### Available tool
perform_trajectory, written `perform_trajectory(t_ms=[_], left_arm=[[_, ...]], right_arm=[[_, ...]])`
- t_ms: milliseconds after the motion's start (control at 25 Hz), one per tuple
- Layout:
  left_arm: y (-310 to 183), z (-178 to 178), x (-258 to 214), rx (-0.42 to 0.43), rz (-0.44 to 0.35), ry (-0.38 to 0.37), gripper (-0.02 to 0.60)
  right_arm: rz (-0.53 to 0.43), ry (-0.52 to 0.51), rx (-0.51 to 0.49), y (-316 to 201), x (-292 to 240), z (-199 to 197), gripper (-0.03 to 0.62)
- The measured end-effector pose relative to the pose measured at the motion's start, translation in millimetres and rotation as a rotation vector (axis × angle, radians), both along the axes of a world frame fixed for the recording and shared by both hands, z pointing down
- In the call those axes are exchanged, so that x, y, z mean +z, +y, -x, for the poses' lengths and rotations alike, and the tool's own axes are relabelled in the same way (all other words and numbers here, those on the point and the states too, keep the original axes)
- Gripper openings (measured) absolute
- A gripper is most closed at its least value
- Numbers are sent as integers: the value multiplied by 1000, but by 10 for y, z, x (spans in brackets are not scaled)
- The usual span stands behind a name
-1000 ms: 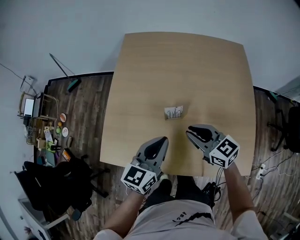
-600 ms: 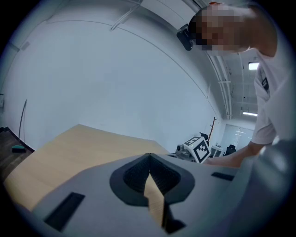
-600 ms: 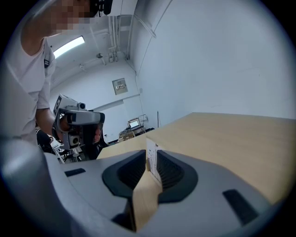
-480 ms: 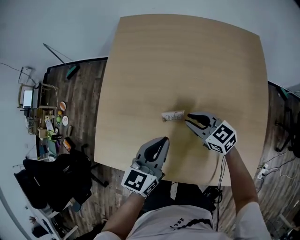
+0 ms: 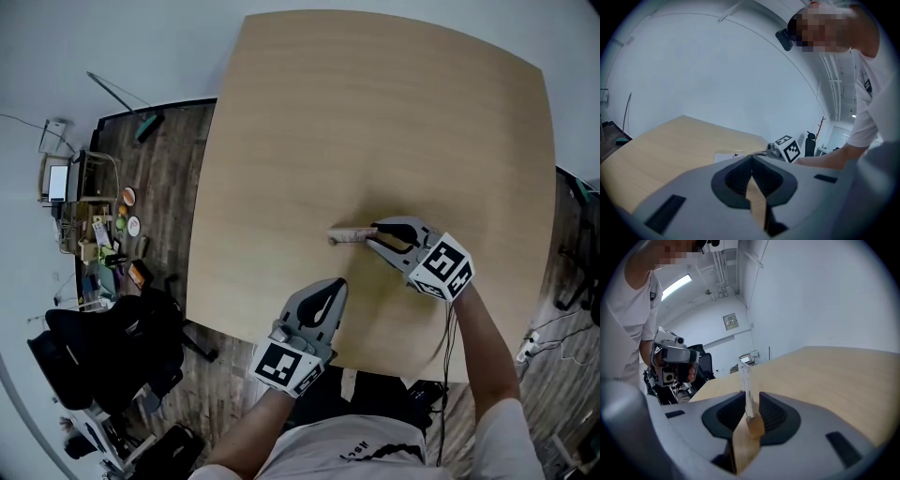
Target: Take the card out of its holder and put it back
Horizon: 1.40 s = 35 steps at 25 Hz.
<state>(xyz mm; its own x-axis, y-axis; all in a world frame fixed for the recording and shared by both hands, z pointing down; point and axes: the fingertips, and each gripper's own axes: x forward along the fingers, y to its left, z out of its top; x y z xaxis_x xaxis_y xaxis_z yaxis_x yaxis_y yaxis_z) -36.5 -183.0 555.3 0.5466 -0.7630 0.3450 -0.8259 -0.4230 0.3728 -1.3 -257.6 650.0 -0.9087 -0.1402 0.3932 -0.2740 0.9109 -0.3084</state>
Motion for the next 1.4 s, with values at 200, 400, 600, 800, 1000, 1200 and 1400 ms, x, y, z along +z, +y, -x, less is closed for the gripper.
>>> perform_trajectory(t_ms=[200,400,600,800,1000,1200,1400], left_arm=[[17,13,91,-9,22,-3,14],[36,58,127,-17,29,-7,14],[47,59,123,-20,33,-12,14],[71,68,116,-16,32,-13,14],[101,90,40,-14,19,-13,14],[104,67,-85,-7,-7,-7,14],[97,69,-282,-3,-36,-2,14]], right_arm=[[15,-51,-49,-12,2,67,50],[0,-70,-89,19,-46,130,26],[-61,-78,-111,1,-159,125,25],[-82,-92,-92,-46,-257,109,25],[-123,-106,-88,-46,-512,106,25],[-160,-126,-61,-100,-814,74,25],[-186,-134,-11,-146,-1147,23,25]])
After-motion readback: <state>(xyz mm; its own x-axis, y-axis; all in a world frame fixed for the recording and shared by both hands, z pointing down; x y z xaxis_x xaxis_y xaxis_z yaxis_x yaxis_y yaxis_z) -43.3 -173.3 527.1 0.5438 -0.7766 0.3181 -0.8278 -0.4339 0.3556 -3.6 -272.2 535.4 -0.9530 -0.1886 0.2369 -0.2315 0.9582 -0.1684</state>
